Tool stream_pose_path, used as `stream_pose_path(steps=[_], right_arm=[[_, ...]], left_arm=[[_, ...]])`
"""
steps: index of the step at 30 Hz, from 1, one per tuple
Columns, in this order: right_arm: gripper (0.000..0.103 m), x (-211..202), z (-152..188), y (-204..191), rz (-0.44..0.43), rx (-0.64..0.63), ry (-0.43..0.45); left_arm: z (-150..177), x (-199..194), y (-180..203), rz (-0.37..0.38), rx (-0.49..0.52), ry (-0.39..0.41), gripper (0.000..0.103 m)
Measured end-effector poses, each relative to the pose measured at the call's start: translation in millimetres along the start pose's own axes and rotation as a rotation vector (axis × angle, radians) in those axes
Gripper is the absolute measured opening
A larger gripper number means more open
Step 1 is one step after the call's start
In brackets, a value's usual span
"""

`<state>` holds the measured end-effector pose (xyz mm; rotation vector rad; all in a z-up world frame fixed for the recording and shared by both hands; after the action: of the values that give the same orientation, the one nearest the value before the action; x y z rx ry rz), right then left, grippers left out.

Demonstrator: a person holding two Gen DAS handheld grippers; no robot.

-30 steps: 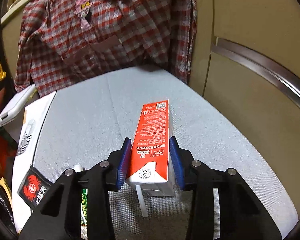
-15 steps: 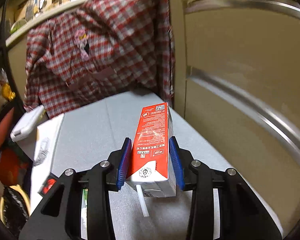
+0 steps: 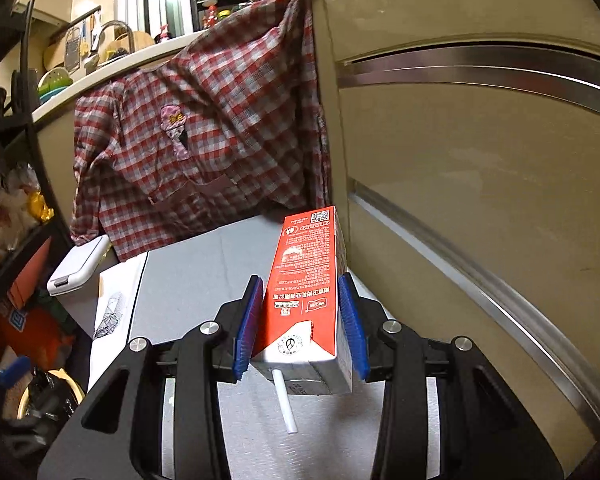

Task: Collect trash
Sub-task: 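Grasp the white tissue by the green tube with the left gripper while the right holds the carton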

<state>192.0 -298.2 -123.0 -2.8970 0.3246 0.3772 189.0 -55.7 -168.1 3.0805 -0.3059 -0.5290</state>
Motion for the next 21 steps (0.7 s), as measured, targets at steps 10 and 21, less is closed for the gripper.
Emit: stream_pose_path(steps=[10, 21], right_arm=[[0.04, 11, 10, 29, 0.037, 0.042, -0.032], [0.04, 20, 13, 39, 0.052, 0.05, -0.041]], left_arm=[[48, 63, 52, 0.118, -0.011, -0.14, 0.073], [74, 92, 52, 0.129, -0.02, -0.253, 0.025]])
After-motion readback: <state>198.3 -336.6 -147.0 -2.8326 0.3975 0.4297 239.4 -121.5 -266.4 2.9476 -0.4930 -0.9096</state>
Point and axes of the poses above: each gripper's, at about its wrist camera, not at the fingertips, and x roughly the way its jaws point, y to its right, z to its underside, the point moved 4 cm from there along x, roughly the way its jaws point, and after that the axes turned 13 degrees about y, right-handed, at the moved point
